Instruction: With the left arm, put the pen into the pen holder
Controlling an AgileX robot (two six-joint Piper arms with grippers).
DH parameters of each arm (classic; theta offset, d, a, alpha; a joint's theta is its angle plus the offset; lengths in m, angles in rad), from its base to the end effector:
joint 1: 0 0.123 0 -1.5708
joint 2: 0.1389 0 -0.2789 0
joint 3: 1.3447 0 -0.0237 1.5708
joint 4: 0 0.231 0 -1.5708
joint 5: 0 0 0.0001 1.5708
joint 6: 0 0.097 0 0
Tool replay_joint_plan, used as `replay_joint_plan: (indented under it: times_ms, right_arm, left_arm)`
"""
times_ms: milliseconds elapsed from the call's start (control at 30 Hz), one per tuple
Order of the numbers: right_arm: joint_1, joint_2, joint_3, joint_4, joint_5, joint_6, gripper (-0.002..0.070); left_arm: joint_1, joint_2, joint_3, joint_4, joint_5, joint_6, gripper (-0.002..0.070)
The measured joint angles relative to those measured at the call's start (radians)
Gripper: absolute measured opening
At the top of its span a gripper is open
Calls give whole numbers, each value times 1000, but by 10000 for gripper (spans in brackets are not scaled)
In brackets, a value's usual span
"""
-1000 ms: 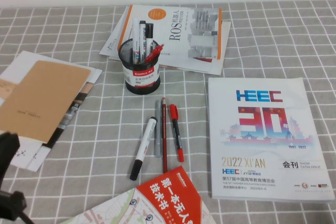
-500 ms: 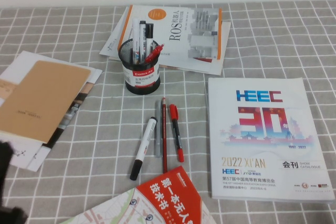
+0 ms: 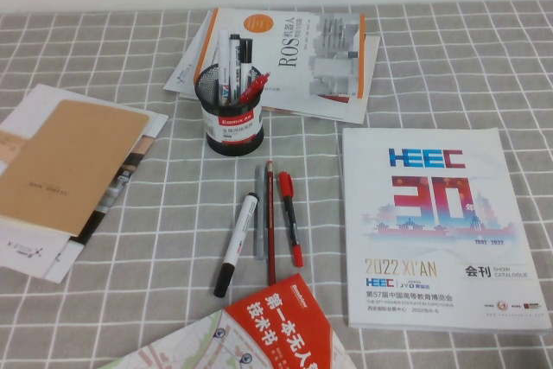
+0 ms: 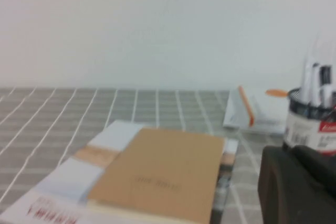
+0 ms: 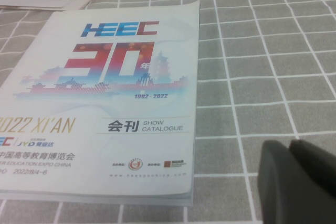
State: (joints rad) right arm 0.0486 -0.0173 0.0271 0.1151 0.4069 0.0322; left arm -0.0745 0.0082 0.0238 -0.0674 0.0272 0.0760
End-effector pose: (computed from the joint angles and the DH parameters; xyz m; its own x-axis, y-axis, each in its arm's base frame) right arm 0.0431 0.0065 0.1671 -0.3305 0.1215 -0.9360 -0.0465 0.9884 0.1447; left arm 0.0503 -0.0039 0.2029 0.0286 0.0065 -0.9996 0.0760 0.9971 0.0087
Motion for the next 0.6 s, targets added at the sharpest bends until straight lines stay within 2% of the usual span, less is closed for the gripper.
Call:
replay_joint_plan:
  times_ms: [133,300,600]
  right_arm:
    - [0,0,0,0,0,0,-13]
    - [0,0,0,0,0,0,-13]
    - [0,0,0,2,0,0,-13]
  left_arm:
    - [50,-15,0,3,115,2,-3]
    - [54,-16,1,28,307,2,-3]
    - [54,-19,2,36,355,2,-3]
